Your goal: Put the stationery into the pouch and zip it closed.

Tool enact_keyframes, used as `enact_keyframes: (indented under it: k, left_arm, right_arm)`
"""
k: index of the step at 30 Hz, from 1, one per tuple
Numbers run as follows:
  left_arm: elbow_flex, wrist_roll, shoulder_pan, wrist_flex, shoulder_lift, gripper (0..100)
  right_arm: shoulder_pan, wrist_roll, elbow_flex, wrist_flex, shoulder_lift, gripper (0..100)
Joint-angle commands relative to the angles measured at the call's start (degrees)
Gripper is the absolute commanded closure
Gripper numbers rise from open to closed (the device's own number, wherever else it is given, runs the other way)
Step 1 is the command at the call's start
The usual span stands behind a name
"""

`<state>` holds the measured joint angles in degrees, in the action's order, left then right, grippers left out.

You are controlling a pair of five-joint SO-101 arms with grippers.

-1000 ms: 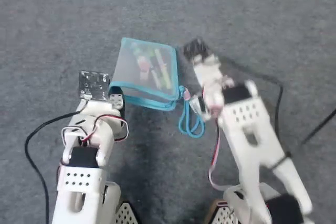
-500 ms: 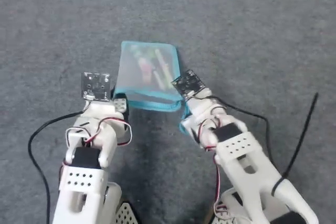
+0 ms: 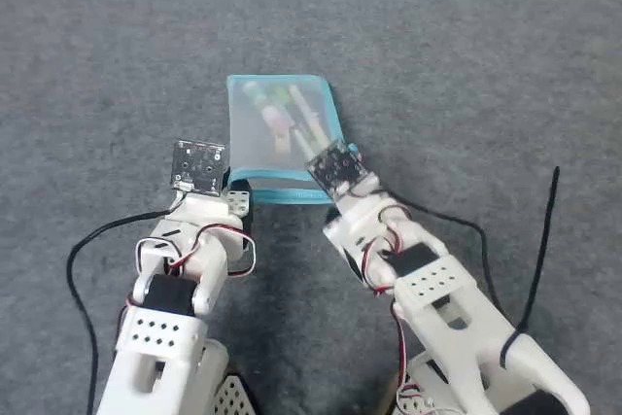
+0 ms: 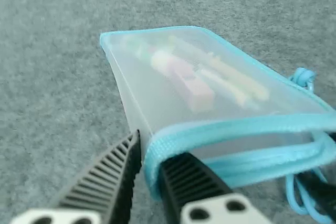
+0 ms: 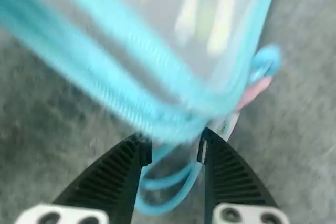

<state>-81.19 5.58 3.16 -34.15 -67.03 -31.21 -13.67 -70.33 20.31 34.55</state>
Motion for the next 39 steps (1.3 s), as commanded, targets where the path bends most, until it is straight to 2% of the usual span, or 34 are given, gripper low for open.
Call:
enact_keyframes:
  k: [1,5,11,18,24,32,39]
  left_arm:
    - [0.75,0.35,0.97,2.46,0.09,99]
    - [0.75,0.35,0.88,2.46,0.09,99]
    - [0.75,0.35,0.88,2.64,0.09,99]
    - [2.77,0.35,0.88,2.46,0.00,99]
    - [6.73,0.44,-2.37,-1.23,0.00,99]
    - [7.08,0.44,-2.11,-1.76,0.00,99]
    - [7.08,0.44,-2.11,-1.76,0.00,99]
  right_arm:
    - [1.36,0.18,0.18,3.47,4.79,85.7]
    - [3.21,0.18,4.31,13.23,6.20,85.4]
    - [3.38,-6.42,4.57,13.76,3.38,85.4]
    - [3.47,-6.95,4.75,4.88,-4.97,85.4]
    - [3.47,-7.03,4.84,3.30,-5.23,85.3]
    - [3.12,-6.68,4.84,-14.90,-7.34,85.4]
    - [3.74,-6.68,11.96,-16.22,-16.22,85.7]
